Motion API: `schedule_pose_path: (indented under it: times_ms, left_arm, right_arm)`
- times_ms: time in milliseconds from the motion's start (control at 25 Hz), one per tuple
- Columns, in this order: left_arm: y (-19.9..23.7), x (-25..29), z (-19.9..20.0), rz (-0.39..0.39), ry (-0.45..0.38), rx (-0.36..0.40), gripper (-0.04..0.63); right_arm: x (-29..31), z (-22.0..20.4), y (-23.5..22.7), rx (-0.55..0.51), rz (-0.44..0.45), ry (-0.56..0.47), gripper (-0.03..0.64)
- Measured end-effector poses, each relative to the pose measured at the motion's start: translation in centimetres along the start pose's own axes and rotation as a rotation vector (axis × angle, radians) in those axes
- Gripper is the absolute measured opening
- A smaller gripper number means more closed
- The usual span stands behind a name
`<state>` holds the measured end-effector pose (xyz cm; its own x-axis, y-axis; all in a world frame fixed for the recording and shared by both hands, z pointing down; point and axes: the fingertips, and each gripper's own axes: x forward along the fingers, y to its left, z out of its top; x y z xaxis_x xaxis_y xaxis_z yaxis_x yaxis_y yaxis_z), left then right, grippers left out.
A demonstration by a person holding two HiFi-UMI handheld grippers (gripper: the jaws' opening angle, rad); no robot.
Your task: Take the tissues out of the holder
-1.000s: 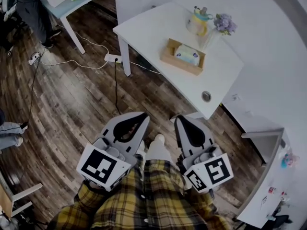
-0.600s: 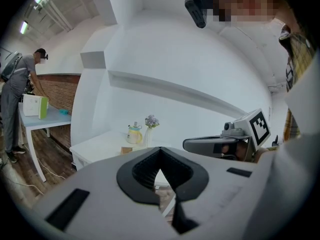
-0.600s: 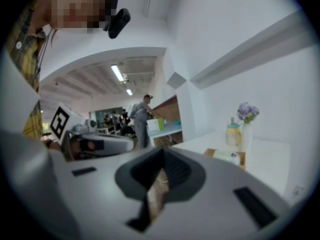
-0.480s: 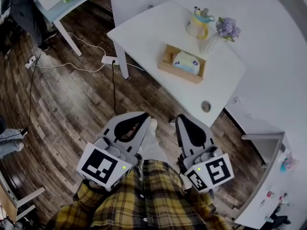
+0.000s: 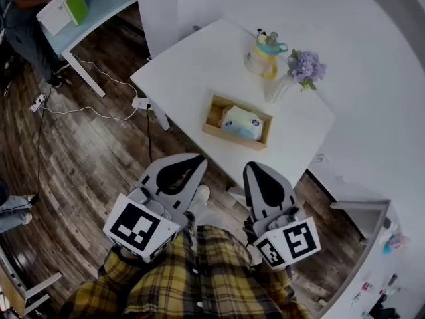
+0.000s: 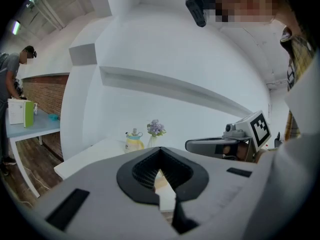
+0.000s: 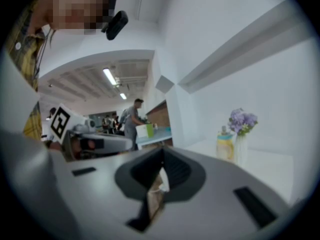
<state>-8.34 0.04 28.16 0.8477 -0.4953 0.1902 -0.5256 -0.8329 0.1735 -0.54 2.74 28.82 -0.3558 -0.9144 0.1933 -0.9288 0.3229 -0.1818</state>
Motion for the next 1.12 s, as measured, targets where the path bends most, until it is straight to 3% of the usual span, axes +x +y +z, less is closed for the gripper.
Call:
schedule_pose_path:
  times_ms: [320,600,1120]
  left_arm:
    - [1.2,4.8,1.8,-0.003,-0.005,-0.008,0.011]
    - [1.9,6.6,1.7,0.011,0.015,-0.025,0.011]
    - [5.6,8.8,2.2,-0.009,0.026,-0.028,0.011]
  right_arm:
    - [1.7,1.3,-4.7,0.008,-0.003,-0.005,0.011]
    - [1.9,0.8,-6.5,0.030,-0.006,0.012,0.011]
    - [3.2,0.3,-8.2,0.063,-0.089,0.017,0.011]
